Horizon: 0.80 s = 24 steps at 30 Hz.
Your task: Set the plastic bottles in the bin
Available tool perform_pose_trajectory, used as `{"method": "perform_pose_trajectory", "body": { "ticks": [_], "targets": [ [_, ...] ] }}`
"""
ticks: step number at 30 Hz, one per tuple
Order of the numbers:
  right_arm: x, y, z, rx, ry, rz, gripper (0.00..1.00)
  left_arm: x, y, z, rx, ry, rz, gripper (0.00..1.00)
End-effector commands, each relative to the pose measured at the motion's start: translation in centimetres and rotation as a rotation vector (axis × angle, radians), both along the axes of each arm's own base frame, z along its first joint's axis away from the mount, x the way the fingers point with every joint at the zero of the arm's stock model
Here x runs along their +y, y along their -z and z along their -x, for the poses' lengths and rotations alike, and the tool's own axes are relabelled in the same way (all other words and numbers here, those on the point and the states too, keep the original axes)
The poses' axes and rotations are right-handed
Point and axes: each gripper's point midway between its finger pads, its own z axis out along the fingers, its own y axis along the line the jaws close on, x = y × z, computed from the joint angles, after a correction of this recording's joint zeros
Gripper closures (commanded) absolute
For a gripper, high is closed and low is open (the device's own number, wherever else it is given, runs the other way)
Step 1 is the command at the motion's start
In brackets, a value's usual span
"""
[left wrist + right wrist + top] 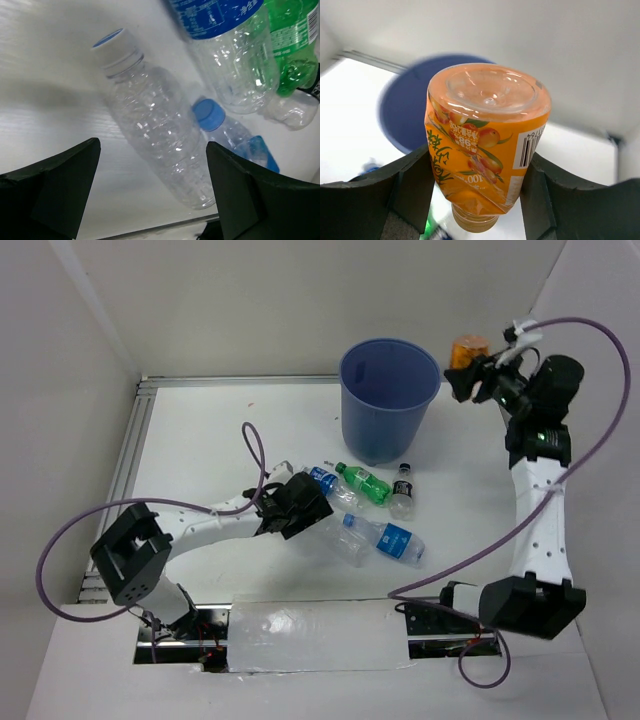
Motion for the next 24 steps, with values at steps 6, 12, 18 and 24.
{"method": "perform_pose_trajectory", "body": {
  "ticks": [6, 12, 18, 24],
  "targets": [
    [10.1, 0.9, -7.8, 0.054, -0.305, -0.038, 0.65, -2.7, 1.3, -2.7, 0.022, -0.018, 0.059, 0.00],
    [11.5, 2.9, -9.5, 0.129, -0.337, -0.040, 0.00, -2.0, 3.9, -2.3, 0.071, -0.036, -0.002, 0.00],
    [12.2, 4.8, -1.1, 0.187, -0.533, 0.112, 0.03, -1.8, 5.4, -1.9, 0.082, -0.021, -0.039, 0.13],
    [12.7, 15.3, 9.7, 0.410, -0.677, 0.270, 0.33, -2.7, 1.4, -0.5, -0.059, 0.114, -0.066, 0.72]
  ]
}}
